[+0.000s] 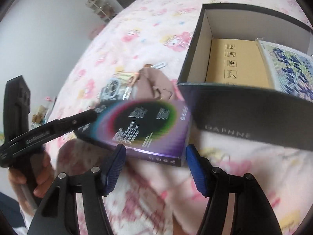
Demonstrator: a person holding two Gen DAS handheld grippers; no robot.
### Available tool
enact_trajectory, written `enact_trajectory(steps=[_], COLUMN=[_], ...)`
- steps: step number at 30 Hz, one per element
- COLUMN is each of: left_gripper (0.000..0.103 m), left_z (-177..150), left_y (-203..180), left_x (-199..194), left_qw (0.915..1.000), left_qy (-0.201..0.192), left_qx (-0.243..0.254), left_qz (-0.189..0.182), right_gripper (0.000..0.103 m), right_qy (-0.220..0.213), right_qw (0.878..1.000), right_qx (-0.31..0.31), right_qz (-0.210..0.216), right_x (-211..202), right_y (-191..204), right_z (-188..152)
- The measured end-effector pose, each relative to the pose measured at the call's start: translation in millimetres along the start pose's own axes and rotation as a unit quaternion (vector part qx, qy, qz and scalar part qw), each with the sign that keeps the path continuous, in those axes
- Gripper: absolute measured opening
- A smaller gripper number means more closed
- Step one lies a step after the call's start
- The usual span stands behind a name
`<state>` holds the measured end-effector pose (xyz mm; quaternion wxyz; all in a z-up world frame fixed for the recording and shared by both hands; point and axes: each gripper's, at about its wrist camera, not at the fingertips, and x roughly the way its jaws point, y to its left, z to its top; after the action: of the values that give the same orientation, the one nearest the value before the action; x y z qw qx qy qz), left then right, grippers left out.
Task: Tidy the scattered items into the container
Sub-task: 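Grasp the black Smart Devil box with the left gripper and lift, then carry the Smart Devil box with the left gripper toward the shoebox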
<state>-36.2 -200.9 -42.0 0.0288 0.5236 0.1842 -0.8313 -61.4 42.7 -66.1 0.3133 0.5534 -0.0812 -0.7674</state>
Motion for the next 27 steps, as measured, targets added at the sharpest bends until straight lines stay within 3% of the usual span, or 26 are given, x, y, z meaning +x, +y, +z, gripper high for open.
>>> enact_trajectory(steps=[10, 16, 22, 27], left_gripper=[0.058, 0.058, 0.058, 0.058], left_z=[-34, -47, -48, -41], left_y=[-31, -68, -108, -108], left_x=[-1, 14, 44, 66], left_qw=[0.9995, 0.9964, 0.9920, 0.9903], left_qy=[0.023, 0.048, 0.073, 0.104], left_qx=[0.021, 0.050, 0.087, 0.069], left_qz=[-0.004, -0.048, -0.055, -0.062], right_gripper=[0.062, 0.062, 0.062, 0.062], right_qy=[-0.016, -0.028, -0.002, 0.023], right_qw=[1.000, 0.999, 0.997, 0.996], right_qx=[-0.013, -0.004, 0.029, 0.072], right_qz=[-0.015, -0.046, -0.077, -0.043], right_x=[-49, -72, -85, -76], right_y=[-3, -24, -46, -67], right_z=[-28, -48, -77, -87])
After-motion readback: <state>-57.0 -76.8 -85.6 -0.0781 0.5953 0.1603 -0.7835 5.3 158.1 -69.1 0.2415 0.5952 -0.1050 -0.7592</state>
